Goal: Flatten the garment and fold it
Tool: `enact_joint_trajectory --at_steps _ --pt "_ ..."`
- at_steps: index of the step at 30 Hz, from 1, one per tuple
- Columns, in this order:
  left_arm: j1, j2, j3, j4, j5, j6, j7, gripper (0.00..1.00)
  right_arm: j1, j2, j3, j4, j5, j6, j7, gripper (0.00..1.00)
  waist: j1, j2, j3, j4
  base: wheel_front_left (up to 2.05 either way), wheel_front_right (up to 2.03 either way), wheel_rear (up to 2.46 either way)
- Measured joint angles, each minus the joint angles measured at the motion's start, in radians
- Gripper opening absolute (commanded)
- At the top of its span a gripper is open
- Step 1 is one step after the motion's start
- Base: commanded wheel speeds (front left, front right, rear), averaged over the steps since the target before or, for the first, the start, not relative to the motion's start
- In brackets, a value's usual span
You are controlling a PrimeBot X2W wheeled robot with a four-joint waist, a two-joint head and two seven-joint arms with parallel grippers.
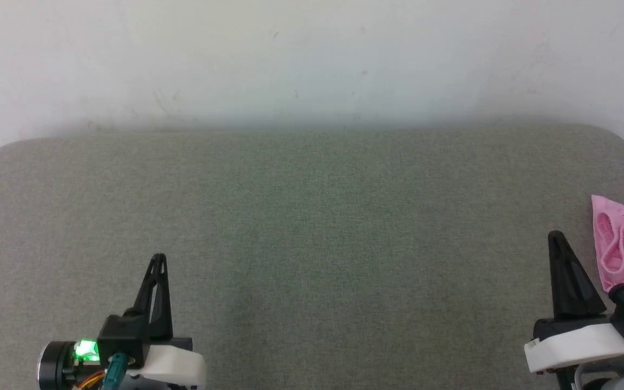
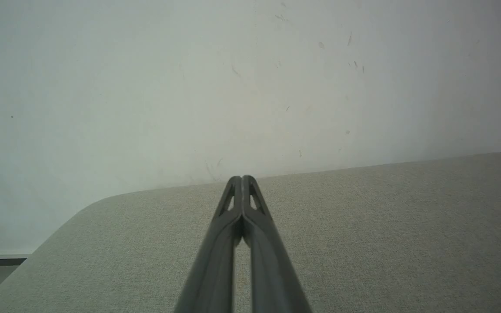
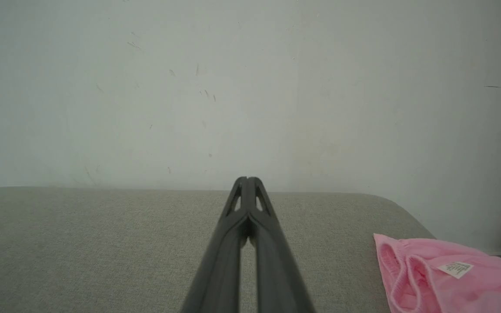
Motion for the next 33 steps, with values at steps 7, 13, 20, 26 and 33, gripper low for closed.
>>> enact_joint_trajectory --at_steps 7,13,20,26,33 --pt "-0.001 -0.007 0.005 0.0 0.0 -0.009 0.015 0.0 -0.001 0.0 0.004 0.0 -0.003 0.0 0.015 0.0 0.0 0.0 0.0 -0.002 0.0 0.0 0.0" --pt "-0.002 -0.014 0.011 0.0 0.0 -0.017 0.026 0.0 -0.001 0.0 0.008 0.0 -0.008 0.0 0.026 0.0 0.0 0.0 0.001 -0.004 0.0 0.0 0.0" --pt "-0.002 -0.019 0.017 0.0 0.0 -0.026 0.04 0.0 -0.002 0.0 0.016 0.0 -0.013 0.0 0.043 0.0 0.0 0.0 0.001 -0.006 0.0 0.0 0.0" --pt "-0.004 -0.022 0.021 0.0 0.001 -0.028 0.052 0.0 -0.003 0.0 0.023 0.0 -0.02 0.0 0.057 0.0 0.0 0.0 0.002 -0.007 0.0 0.0 0.0" --pt "-0.005 -0.028 0.026 0.0 0.001 -0.043 0.068 0.0 -0.005 0.0 0.029 0.0 -0.026 0.0 0.068 0.0 0.0 0.0 0.002 -0.009 0.0 0.0 0.0"
